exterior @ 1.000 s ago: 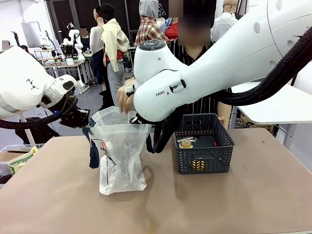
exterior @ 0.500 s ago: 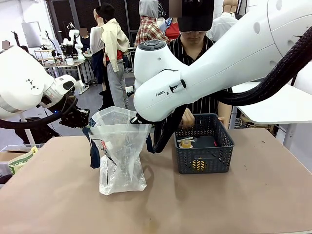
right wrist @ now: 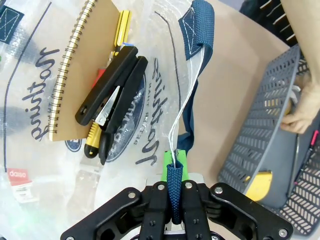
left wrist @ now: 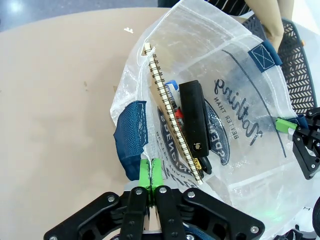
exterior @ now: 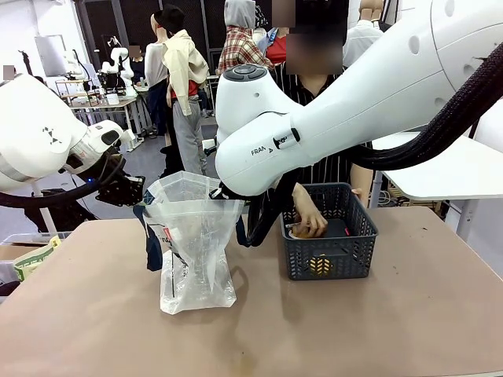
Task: Transfer purchased items from the store into the shopping bag.
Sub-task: Move the Reusable shopping bag to the right side of the table.
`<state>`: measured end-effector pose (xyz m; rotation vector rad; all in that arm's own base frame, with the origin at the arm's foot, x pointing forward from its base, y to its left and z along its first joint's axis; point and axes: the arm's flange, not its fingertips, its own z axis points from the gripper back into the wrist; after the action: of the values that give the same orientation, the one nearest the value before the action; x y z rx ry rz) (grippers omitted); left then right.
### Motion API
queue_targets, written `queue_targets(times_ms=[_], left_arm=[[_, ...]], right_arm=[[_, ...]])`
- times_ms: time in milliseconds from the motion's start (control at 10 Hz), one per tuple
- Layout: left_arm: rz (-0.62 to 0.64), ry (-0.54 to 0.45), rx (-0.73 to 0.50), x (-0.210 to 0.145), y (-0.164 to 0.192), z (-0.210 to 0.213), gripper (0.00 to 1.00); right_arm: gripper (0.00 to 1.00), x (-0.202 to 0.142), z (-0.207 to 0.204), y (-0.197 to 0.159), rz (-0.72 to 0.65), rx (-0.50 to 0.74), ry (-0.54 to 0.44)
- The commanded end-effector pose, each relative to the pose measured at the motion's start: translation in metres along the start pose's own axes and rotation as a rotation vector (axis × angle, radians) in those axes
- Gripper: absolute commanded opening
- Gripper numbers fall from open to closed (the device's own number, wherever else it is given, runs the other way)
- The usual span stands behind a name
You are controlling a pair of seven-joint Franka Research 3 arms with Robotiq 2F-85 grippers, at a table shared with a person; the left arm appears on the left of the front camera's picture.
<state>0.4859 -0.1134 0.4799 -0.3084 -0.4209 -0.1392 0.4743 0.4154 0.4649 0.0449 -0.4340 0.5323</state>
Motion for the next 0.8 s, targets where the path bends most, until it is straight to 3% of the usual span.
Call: queue_targets(times_ms=[0,700], left_arm=[[0.001,-0.006,0.001,0.0001,0.0004,0.0016,0.0],[0.001,-0.006,0.001,0.0001,0.0004,0.0016,0.0]], right_arm=[[0.0,-0.0012,-0.0012,-0.0001,-0.005,-0.001,0.004],[0.0,-0.0012,-0.0012,-0.0001,-0.005,-0.001,0.004]])
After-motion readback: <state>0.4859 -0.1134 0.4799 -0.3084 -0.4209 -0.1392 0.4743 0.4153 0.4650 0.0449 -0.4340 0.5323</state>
